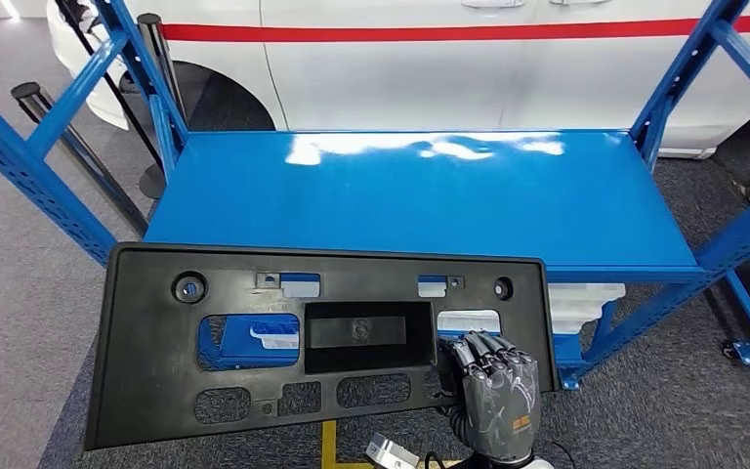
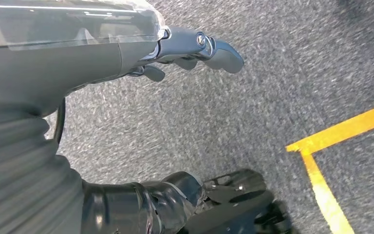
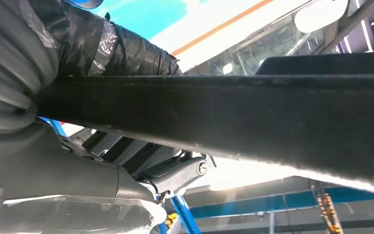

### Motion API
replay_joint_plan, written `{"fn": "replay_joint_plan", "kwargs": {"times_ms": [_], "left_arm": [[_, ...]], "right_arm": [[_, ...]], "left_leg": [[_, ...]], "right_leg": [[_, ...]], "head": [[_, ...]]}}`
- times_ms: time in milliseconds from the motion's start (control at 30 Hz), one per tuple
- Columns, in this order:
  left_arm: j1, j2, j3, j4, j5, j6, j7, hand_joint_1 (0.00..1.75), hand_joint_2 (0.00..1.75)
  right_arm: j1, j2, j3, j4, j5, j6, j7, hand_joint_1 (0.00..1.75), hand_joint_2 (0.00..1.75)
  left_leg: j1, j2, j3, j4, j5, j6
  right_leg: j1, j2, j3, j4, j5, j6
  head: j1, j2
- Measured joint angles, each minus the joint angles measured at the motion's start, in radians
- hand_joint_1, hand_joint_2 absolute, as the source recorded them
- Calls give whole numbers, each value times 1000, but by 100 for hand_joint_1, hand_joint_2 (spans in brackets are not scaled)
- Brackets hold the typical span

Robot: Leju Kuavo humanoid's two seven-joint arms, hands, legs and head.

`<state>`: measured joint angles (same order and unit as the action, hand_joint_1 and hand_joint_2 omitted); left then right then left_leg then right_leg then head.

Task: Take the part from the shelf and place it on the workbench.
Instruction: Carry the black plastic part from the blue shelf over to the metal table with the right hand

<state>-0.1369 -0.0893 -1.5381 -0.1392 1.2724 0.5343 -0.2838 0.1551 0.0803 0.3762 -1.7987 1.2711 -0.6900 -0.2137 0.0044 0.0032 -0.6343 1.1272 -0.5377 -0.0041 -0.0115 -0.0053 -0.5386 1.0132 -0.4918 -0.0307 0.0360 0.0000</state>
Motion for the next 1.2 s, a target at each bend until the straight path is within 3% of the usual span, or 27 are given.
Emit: {"fn": "replay_joint_plan", "kwargs": {"times_ms": [67,100,133,200,267,300,400,467,567,600,633,667,733,800,933,1000,1067,1100,1133,1167,1200], "left_arm": [[1,0,0,0,1,0,1,0,175],[1,0,0,0,2,0,1,0,175],[2,0,0,0,3,0,1,0,175],[1,0,0,0,3,0,1,0,175],[0,1,-1,0,3,0,2,0,175],[0,1,-1,0,3,0,2,0,175],[0,1,-2,0,4,0,2,0,175],[-1,0,-2,0,5,1,2,0,175],[-1,1,-2,0,5,2,2,0,175],[0,1,-2,0,5,2,2,0,175],[0,1,-2,0,5,2,2,0,175],[1,1,-3,0,5,2,2,0,175],[0,0,-3,0,5,2,2,0,175],[0,0,-4,0,5,1,2,0,175],[0,0,-5,0,5,1,2,0,175],[1,0,-5,0,5,1,2,0,175],[1,0,-5,0,5,1,2,0,175],[2,0,-5,0,6,1,2,0,175],[2,0,-5,0,6,1,2,0,175],[3,0,-5,0,6,1,2,0,175],[3,0,-5,0,6,1,2,0,175]], "right_arm": [[5,2,-2,0,-2,0,-3,175,175],[8,2,-3,0,-2,0,-4,175,175],[10,2,-4,0,-2,0,-5,175,175],[14,3,-6,0,-3,0,-7,175,175],[15,6,-7,0,-5,0,-8,175,175],[16,8,-8,0,-5,0,-9,175,175],[19,10,-10,-2,-9,0,-11,175,175],[22,10,-13,-3,-13,0,-12,175,175],[25,10,-19,-3,-15,0,-15,175,175],[26,10,-21,-2,-15,0,-16,175,175],[27,10,-22,-2,-16,0,-16,175,175],[28,10,-22,-2,-17,0,-17,175,175],[27,10,-23,-2,-20,0,-18,175,175],[28,10,-24,-3,-21,0,-19,175,175],[30,10,-26,-4,-27,0,-20,175,175],[30,11,-27,-4,-32,0,-21,175,175],[31,11,-27,-4,-36,0,-22,175,175],[31,11,-27,-4,-37,0,-22,175,175],[32,11,-27,-3,-38,0,-23,175,175],[32,11,-27,-3,-38,0,-23,175,175],[32,11,-27,-3,-38,0,-23,175,175]], "left_leg": [[5,0,-35,118,-70,-11],[7,0,-38,151,-80,-15],[9,0,-24,149,-71,-17],[13,0,56,37,-22,-18],[10,-2,129,-81,5,-11],[8,-3,142,-110,8,-6],[6,-3,132,-121,20,15],[10,1,123,-128,36,34],[8,5,94,-124,57,47],[7,6,83,-120,63,46],[7,6,72,-115,67,45],[7,6,63,-110,71,44],[6,5,49,-100,76,38],[3,5,41,-93,82,28],[3,4,31,-89,88,4],[7,2,4,-26,30,-7],[8,1,-39,98,-53,-15],[8,1,-52,150,-78,-17],[8,1,-48,168,-85,-18],[8,1,-25,148,-74,-17],[8,1,19,90,-50,-14]], "right_leg": [[0,-1,-19,4,11,-3],[0,-1,-29,7,16,-2],[0,-2,-39,12,20,0],[-1,-1,-54,23,25,5],[0,-1,-65,32,30,14],[0,-1,-68,34,34,19],[0,1,-73,35,44,40],[-1,3,-89,72,7,49],[-3,5,-150,243,-108,56],[-3,5,-157,283,-125,57],[-3,4,-148,288,-123,58],[-4,4,-120,255,-104,58],[-3,5,-34,124,-60,51],[2,5,12,36,-40,41],[3,4,0,23,-18,15],[-1,0,-14,18,-1,0],[1,-2,-35,19,13,-6],[2,-2,-46,20,21,-6],[2,-2,-56,22,27,-5],[3,-2,-66,24,33,-4],[3,-1,-74,26,38,-2]], "head": [[-1,0],[-1,0],[-1,0],[-1,0],[-1,0],[-1,0],[0,0],[0,0],[1,0],[1,0],[1,0],[1,0],[1,0],[1,0],[1,0],[0,0],[0,0],[0,0],[-1,0],[-1,0],[-1,0]]}}
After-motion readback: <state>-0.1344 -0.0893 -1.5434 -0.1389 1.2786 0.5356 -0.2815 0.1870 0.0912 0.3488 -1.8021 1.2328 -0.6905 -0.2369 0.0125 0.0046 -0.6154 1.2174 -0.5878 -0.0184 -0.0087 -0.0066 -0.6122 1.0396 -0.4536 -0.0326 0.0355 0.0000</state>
